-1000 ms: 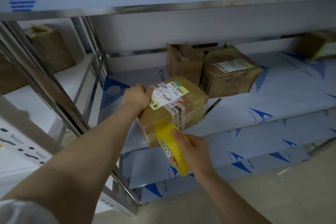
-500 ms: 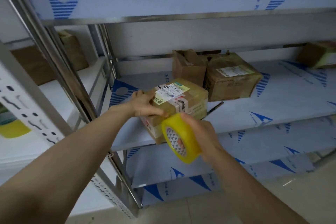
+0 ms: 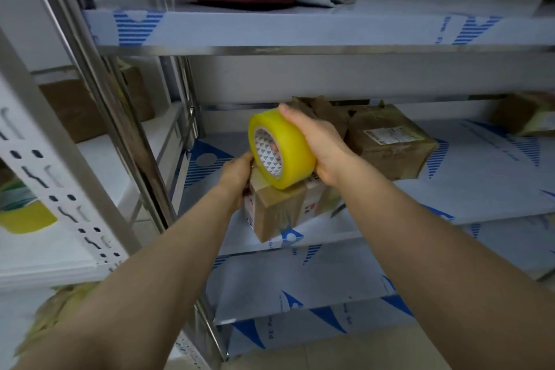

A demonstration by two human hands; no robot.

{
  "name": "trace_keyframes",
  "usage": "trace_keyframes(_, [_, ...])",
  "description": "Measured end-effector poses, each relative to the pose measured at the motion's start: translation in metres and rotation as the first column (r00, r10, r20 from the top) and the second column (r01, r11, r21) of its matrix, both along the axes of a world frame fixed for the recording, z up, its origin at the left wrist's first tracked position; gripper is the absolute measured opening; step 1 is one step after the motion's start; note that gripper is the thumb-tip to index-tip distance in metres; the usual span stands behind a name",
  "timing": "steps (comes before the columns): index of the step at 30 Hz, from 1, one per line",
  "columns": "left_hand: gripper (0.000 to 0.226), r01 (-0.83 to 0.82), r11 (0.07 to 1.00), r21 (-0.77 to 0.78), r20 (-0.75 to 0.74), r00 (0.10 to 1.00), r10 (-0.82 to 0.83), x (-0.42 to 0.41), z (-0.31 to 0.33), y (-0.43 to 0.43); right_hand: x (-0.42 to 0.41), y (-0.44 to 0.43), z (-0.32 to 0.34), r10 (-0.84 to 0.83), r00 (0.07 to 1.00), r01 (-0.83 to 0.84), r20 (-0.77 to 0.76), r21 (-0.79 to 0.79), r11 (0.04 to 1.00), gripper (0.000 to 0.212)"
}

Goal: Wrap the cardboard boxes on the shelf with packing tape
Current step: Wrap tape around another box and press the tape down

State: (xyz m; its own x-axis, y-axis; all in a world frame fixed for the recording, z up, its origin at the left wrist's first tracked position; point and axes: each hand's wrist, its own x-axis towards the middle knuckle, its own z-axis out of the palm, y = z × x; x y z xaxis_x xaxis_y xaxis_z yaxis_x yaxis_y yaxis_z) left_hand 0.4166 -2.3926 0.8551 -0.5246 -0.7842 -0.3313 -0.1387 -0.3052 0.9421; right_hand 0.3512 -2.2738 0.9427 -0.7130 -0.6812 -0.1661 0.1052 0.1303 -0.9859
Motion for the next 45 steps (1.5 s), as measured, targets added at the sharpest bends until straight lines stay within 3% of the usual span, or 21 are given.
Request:
trace_keyframes(4, [0.03, -0.124, 0.991, 0.052, -0.066, 0.99, 0.127, -0.016, -0.013, -0.014, 0.0, -0.012, -0.014, 0.012, 1.0, -0.012, 0.002, -0.001, 1.0, 0.036])
trace_keyframes(8, [0.033, -0.136, 0.978, -0.156, 0.054, 0.988, 0.146, -0.026, -0.025, -0.033, 0.006, -0.022, -0.009, -0.03, 0.999, 0.03, -0.016, -0.015, 0.999, 0.034])
trace_keyframes(13, [0.046, -0.053, 0.942, -0.332, 0.178, 0.977, 0.118, -0.023, -0.017, -0.032, 0.032, 0.011, 0.0, -0.07, 0.991, 0.068, -0.11, -0.021, 0.997, 0.037])
trace_keyframes(18, [0.048, 0.064, 0.907, -0.415, 0.245, 0.969, 0.044, -0.024, -0.014, -0.029, 0.044, 0.079, -0.048, -0.052, 0.999, 0.052, -0.006, 0.074, 0.996, 0.017])
trace_keyframes(22, [0.044, 0.126, 0.902, -0.413, 0.298, 0.954, 0.003, -0.023, -0.015, -0.033, 0.052, 0.086, -0.093, -0.09, 0.996, 0.09, 0.0, 0.1, 0.991, 0.035])
trace_keyframes(24, [0.043, 0.237, 0.832, -0.502, 0.433, 0.902, 0.004, -0.022, -0.006, -0.034, 0.056, 0.082, -0.106, -0.106, 0.994, 0.107, -0.015, 0.05, 0.993, 0.045])
trace_keyframes(27, [0.027, 0.429, 0.645, -0.632, 0.644, 0.754, 0.129, -0.032, 0.014, -0.024, 0.06, 0.075, -0.117, -0.124, 0.992, 0.124, -0.006, 0.013, 0.992, 0.047])
trace_keyframes(29, [0.046, 0.591, 0.556, -0.584, 0.752, 0.651, 0.098, -0.045, 0.02, -0.011, 0.063, 0.072, -0.124, -0.142, 0.99, 0.142, 0.014, -0.022, 0.99, 0.041])
trace_keyframes(31, [0.075, 0.707, 0.498, -0.502, 0.839, 0.538, 0.084, -0.054, 0.017, -0.003, 0.063, 0.069, -0.129, -0.164, 0.986, 0.164, 0.01, -0.024, 0.986, 0.051])
trace_keyframes(32, [0.078, 0.723, 0.478, -0.499, 0.848, 0.522, 0.096, -0.056, 0.015, -0.003, 0.062, 0.069, -0.131, -0.168, 0.986, 0.168, -0.007, -0.017, 0.986, 0.052])
trace_keyframes(37, [0.042, 0.71, 0.492, -0.504, 0.844, 0.525, 0.108, -0.066, 0.018, -0.026, 0.053, 0.063, -0.134, -0.158, 0.987, 0.159, -0.04, 0.034, 0.987, 0.053])
trace_keyframes(42, [0.059, 0.633, 0.659, -0.407, 0.841, 0.541, 0.0, -0.07, 0.021, -0.039, 0.051, 0.055, -0.131, -0.143, 0.989, 0.145, -0.046, 0.039, 0.989, 0.05])
trace_keyframes(43, [0.058, 0.641, 0.642, -0.42, 0.836, 0.549, -0.001, -0.071, 0.023, -0.038, 0.05, 0.054, -0.131, -0.145, 0.988, 0.147, -0.045, 0.048, 0.988, 0.052])
trace_keyframes(45, [0.058, 0.685, 0.509, -0.521, 0.824, 0.56, 0.09, -0.068, 0.023, -0.026, 0.049, 0.058, -0.131, -0.147, 0.989, 0.149, -0.022, 0.082, 0.986, 0.054])
